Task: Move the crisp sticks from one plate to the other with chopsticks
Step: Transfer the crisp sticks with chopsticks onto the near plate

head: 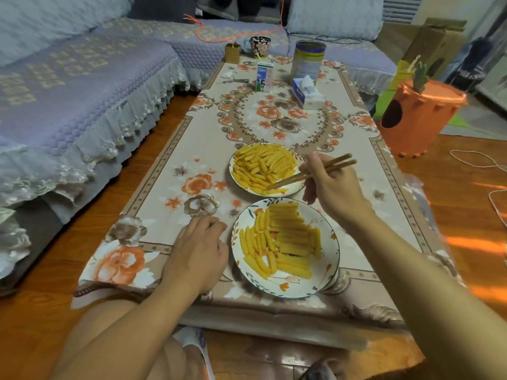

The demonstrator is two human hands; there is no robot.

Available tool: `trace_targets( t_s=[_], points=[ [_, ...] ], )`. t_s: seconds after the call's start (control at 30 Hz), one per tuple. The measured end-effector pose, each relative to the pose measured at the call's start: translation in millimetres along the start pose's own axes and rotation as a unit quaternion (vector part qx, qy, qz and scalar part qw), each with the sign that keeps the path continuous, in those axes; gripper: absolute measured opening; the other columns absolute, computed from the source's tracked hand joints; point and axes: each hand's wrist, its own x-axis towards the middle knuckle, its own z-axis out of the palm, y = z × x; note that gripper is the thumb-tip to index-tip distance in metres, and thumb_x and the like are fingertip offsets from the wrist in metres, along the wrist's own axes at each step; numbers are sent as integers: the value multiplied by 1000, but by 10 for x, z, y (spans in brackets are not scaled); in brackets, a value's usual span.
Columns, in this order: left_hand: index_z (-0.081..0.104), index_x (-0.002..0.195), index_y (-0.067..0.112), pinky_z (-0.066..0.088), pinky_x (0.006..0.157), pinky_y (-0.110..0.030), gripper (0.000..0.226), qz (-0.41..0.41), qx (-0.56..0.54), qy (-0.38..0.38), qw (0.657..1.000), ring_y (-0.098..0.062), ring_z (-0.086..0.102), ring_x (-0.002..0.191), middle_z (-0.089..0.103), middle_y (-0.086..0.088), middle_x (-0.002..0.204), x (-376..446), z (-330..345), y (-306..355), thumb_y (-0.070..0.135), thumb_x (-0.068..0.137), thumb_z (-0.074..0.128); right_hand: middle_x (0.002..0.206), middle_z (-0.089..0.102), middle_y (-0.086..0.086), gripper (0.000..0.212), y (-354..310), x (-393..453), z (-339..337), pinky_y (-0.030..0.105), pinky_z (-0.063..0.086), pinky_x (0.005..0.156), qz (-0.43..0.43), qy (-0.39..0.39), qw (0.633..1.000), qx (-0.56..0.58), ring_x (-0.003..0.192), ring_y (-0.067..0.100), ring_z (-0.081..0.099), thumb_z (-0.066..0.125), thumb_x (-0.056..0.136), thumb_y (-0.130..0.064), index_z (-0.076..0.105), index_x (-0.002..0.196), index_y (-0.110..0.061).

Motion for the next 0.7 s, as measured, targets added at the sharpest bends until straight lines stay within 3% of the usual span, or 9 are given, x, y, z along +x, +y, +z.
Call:
trace_targets(
  t_s=[0.17, 0.27, 0.5, 0.6, 0.7],
  points=[
    [62, 128, 22, 46, 99, -38, 48, -2, 3, -2, 1000, -18, 46, 120, 54, 5, 124, -5, -42, 18, 32, 91, 32, 58, 59, 10, 45, 30, 90, 141, 40, 52, 50, 31, -2, 999, 32, 48, 32, 61, 48, 108, -37, 69, 86, -4],
    [61, 127, 23, 45, 99, -36, 46, -2, 6, -10, 1000, -16, 46, 118, 52, 6, 123, -5, -75, 26, 33, 92, 32, 61, 59, 15, 49, -32, 114, 120, 38, 52, 49, 34, -5, 999, 36, 51, 36, 61, 44, 109, -38, 68, 84, -3],
    [60, 127, 22, 44, 101, -37, 34, -2, 0, -18, 1000, -17, 44, 120, 52, 5, 124, 1, -99, 38, 25, 97, 44, 57, 58, 14, 57, -363, -76, -241, 32, 50, 41, 71, 55, 991, 98, 43, 26, 60, 39, 110, -40, 67, 82, 1],
    [61, 126, 21, 45, 101, -39, 34, -4, -2, -15, 1000, -18, 45, 120, 52, 5, 123, -10, -111, 41, 24, 97, 45, 49, 54, 6, 57, -530, -315, -452, 29, 47, 38, 106, 56, 983, 140, 38, 23, 56, 38, 110, -41, 64, 77, -2],
    [61, 126, 20, 45, 100, -40, 38, -13, -2, -13, 1000, -19, 45, 121, 54, 3, 123, -17, -114, 79, 27, 95, 40, 48, 52, 9, 59, -548, -573, -489, 29, 45, 35, 128, 44, 982, 134, 36, 25, 56, 38, 110, -42, 63, 76, 1]
  ],
)
